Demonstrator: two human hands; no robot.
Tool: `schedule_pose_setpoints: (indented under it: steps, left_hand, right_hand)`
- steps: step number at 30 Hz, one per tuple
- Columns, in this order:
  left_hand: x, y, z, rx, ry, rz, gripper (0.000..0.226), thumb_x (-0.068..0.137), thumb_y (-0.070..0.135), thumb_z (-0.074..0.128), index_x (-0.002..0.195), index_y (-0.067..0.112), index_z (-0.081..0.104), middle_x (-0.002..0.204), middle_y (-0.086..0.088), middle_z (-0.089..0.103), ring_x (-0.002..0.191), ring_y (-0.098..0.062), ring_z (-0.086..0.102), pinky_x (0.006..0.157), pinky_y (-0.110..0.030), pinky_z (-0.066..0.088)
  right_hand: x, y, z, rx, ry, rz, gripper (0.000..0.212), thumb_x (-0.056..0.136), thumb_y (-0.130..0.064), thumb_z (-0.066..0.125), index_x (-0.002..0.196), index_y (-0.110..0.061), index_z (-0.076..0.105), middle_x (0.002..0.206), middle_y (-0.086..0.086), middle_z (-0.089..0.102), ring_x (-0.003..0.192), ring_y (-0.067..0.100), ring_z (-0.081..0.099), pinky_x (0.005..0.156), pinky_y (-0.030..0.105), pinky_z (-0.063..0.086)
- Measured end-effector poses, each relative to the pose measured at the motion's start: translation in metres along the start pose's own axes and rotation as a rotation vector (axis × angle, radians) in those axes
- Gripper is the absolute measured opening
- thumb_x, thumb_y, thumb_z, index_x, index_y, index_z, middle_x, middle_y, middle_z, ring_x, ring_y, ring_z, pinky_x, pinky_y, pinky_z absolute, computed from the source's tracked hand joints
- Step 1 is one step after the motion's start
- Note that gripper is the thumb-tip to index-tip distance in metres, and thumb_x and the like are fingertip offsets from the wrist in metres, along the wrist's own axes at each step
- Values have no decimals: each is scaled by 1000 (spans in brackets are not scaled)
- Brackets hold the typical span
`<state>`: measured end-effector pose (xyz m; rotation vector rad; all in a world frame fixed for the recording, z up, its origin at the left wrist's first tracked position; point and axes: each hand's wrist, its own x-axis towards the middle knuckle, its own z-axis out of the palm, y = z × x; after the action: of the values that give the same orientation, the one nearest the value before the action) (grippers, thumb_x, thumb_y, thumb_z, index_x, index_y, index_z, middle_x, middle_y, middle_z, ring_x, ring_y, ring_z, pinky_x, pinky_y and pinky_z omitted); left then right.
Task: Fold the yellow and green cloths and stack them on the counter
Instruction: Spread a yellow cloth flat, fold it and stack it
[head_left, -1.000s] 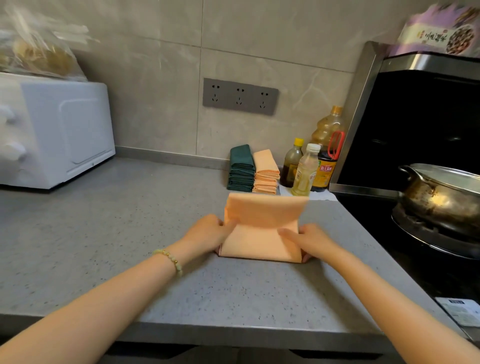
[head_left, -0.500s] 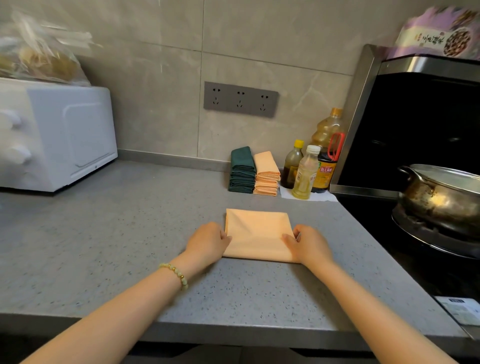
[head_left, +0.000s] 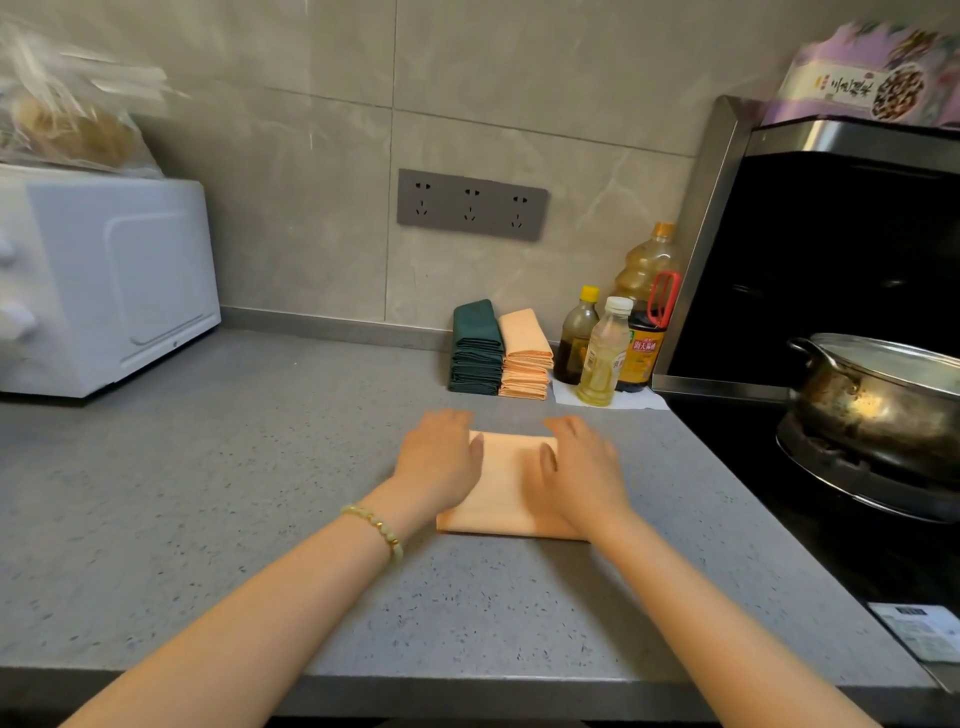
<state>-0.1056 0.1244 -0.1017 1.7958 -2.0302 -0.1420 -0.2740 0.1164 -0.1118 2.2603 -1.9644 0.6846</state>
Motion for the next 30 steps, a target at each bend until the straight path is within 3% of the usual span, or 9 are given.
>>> schedule_pose_setpoints:
  steps: [3,7,19,30]
  left_hand:
    - [21,18,24,103,-125,82,47,104,26,24,150,14,24,158,-6,21,145,-25,16,118,-38,11]
    - [33,11,59,152,-196,39,49,104,29,19,151,20,18,159,-2,15,147,-22,8,119,-43,2]
    - [26,9,61,211,-248,6,52,104,35,10,154,23,2,161,1,-4,148,-21,-5,119,-43,-8]
    - [-37,-5,51,196,-192,42,52,104,35,12,153,25,1,161,3,-2,148,-18,-5,119,-39,-8]
  right_hand:
    - [17,-13,17,9,-184,-32,46,103,-28,28,147,-16,29,156,4,23,145,19,15,118,37,7]
    - [20,-8,47,15,-335,-26,48,104,-31,19,150,-19,22,158,0,15,146,15,11,118,35,5]
    - [14,-11,47,-17,-354,-36,49,104,-32,15,151,-23,12,159,-3,7,146,13,5,117,33,2]
    - [-47,-33,36,-3,-351,-59,50,103,-32,12,152,-24,8,160,-3,1,146,13,-1,118,33,-3]
